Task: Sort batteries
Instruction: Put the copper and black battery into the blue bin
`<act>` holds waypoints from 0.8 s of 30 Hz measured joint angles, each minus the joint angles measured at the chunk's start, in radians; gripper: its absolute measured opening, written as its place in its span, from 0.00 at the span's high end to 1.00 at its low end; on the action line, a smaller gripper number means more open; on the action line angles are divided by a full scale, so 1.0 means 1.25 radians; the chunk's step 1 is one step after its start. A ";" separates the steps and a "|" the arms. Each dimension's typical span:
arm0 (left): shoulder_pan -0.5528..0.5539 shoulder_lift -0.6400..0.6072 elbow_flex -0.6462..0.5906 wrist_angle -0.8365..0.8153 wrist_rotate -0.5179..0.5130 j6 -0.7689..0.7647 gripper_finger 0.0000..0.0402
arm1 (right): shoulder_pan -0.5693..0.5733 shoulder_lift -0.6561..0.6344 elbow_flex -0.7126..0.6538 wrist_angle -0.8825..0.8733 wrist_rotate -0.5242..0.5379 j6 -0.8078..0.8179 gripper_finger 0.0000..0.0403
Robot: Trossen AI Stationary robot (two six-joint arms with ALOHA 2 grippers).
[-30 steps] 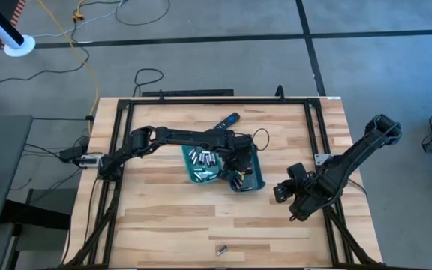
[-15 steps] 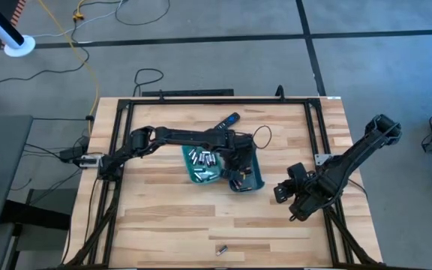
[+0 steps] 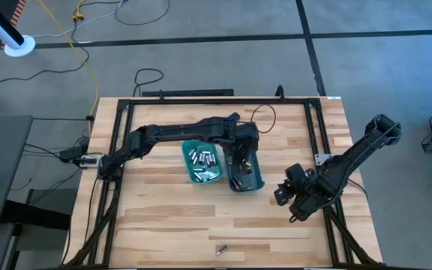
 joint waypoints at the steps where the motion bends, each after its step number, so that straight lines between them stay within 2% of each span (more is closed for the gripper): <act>1: -0.006 -0.002 0.014 -0.009 0.004 -0.026 0.69 | 0.000 0.000 0.000 0.002 0.000 -0.007 0.57; 6: -0.061 -0.074 -0.030 -0.018 0.001 -0.097 0.69 | 0.008 0.000 0.000 -0.002 0.000 -0.051 0.57; 10: -0.115 -0.126 -0.108 -0.023 -0.086 -0.159 0.69 | 0.009 0.000 0.000 -0.008 -0.001 -0.083 0.57; 15: -0.192 -0.217 -0.275 0.033 -0.215 -0.303 0.69 | 0.008 0.000 0.000 -0.008 -0.001 -0.125 0.57; 20: -0.284 -0.316 -0.483 0.146 -0.274 -0.472 0.69 | 0.008 0.000 0.000 0.005 -0.002 -0.184 0.57; 24: -0.372 -0.371 -0.595 0.216 -0.306 -0.644 0.69 | 0.008 0.000 0.000 0.029 -0.002 -0.240 0.57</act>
